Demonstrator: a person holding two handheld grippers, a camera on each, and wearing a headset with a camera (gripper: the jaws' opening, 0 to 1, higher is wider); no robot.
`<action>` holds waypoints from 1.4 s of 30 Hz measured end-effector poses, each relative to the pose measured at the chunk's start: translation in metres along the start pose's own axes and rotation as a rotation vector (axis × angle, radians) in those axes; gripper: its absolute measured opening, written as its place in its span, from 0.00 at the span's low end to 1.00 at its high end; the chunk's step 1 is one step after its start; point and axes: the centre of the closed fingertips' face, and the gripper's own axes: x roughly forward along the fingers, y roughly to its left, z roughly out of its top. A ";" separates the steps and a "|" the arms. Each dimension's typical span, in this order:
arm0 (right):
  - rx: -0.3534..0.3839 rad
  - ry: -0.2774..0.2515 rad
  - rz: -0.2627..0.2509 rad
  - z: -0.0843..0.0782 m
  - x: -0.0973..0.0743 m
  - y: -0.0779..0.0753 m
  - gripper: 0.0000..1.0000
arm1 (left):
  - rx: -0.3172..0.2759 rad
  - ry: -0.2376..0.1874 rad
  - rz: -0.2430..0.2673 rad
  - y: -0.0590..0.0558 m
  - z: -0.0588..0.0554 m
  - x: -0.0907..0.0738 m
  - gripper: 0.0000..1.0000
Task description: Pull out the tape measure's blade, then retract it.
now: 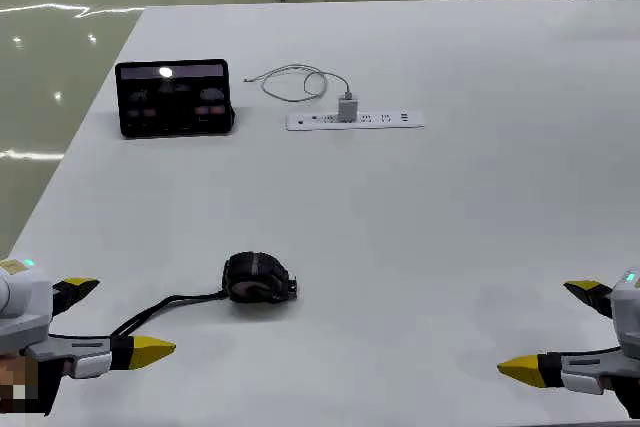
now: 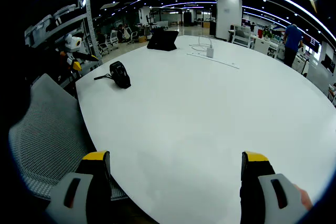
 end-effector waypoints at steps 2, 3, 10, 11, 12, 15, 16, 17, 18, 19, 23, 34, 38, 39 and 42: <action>0.001 0.002 0.002 0.000 0.000 0.000 1.00 | 0.000 -0.002 -0.002 -0.001 0.000 -0.001 1.00; 0.001 0.003 0.002 -0.001 0.000 0.001 1.00 | 0.001 0.003 -0.002 -0.001 0.000 -0.001 1.00; 0.003 0.004 0.002 -0.001 0.000 -0.001 0.99 | 0.004 0.001 -0.003 0.001 0.001 -0.001 1.00; 0.003 0.005 0.002 -0.001 0.000 -0.001 0.99 | 0.006 0.001 -0.006 0.001 0.001 -0.001 1.00; 0.003 0.005 0.003 -0.001 0.001 -0.001 0.99 | 0.008 0.001 -0.007 0.000 0.002 -0.001 1.00; -0.005 0.003 0.002 0.000 0.001 -0.001 1.00 | 0.012 0.005 -0.009 0.001 0.001 0.000 1.00; -0.007 0.003 0.001 0.000 0.001 -0.001 1.00 | 0.015 -0.001 -0.010 0.000 0.002 0.000 1.00; -0.006 0.001 -0.001 0.001 0.001 -0.002 1.00 | 0.016 -0.001 -0.010 0.001 0.003 0.000 1.00; -0.007 -0.003 -0.004 0.001 0.001 -0.003 1.00 | 0.019 0.000 -0.012 0.000 0.002 0.000 1.00; -0.008 -0.002 -0.004 0.001 0.002 -0.003 1.00 | 0.022 0.001 -0.013 0.000 0.002 0.001 1.00; -0.008 -0.006 -0.003 0.003 0.003 -0.004 1.00 | 0.035 -0.004 -0.017 0.001 0.004 0.003 1.00; -0.035 -0.009 0.032 0.018 0.018 0.002 1.00 | 0.090 0.021 -0.074 -0.003 0.018 0.020 1.00; -0.052 -0.017 0.052 0.027 0.026 0.005 1.00 | 0.142 0.049 -0.113 -0.008 0.027 0.028 1.00; -0.061 -0.016 0.056 0.028 0.028 0.006 1.00 | 0.155 0.052 -0.121 -0.009 0.029 0.030 1.00; -0.083 -0.026 0.072 0.036 0.034 0.008 1.00 | 0.193 0.067 -0.152 -0.013 0.036 0.035 1.00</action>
